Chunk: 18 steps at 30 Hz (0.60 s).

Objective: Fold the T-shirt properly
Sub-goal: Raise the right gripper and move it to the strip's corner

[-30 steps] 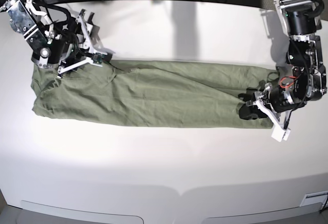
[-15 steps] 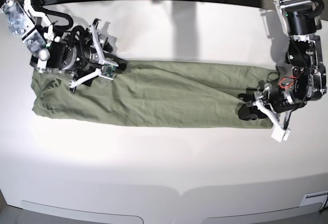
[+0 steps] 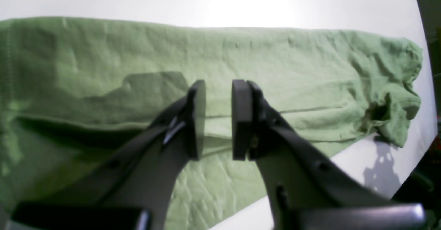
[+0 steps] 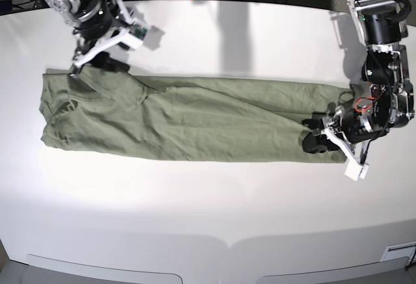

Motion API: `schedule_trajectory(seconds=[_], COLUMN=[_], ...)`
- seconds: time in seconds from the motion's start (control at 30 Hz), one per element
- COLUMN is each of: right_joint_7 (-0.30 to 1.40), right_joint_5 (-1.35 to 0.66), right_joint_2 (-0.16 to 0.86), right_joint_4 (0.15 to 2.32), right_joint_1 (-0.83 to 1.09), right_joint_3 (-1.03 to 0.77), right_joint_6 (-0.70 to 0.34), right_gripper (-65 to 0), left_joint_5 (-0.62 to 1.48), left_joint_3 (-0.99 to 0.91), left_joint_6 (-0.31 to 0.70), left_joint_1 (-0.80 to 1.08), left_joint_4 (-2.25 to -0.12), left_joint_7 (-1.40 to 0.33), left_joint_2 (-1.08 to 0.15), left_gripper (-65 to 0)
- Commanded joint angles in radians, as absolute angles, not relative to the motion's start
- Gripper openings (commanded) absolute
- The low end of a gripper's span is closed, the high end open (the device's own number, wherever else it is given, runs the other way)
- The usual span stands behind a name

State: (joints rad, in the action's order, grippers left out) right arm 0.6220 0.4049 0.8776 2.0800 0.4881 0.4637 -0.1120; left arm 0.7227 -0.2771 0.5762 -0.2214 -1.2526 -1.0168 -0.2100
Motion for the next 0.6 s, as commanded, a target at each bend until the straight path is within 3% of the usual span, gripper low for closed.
schedule_trajectory(seconds=[0.0, 0.23, 0.57], right_joint_7=[0.605, 0.583, 0.581], right_joint_5=[0.427, 0.377, 0.322], right_joint_2=[0.898, 0.838, 0.806], right_joint_4=[2.069, 1.846, 1.82], right_joint_1=[0.479, 0.42, 0.408], right_joint_3=[0.453, 0.453, 0.453], right_joint_6=[-0.069, -0.047, -0.075], right_gripper=[-30.5, -30.5, -30.6], left_joint_5=[0.734, 0.723, 0.723], left_joint_3=[-0.28, -0.28, -0.28], left_joint_6=[0.583, 0.583, 0.583], left_joint_1=[-0.244, -0.244, -0.244], left_joint_4=[-1.272, -1.272, -1.272], left_joint_7=[-0.986, -0.968, -0.967], left_joint_2=[-0.219, -0.219, -0.219], left_gripper=[-51.7, -51.7, -51.7])
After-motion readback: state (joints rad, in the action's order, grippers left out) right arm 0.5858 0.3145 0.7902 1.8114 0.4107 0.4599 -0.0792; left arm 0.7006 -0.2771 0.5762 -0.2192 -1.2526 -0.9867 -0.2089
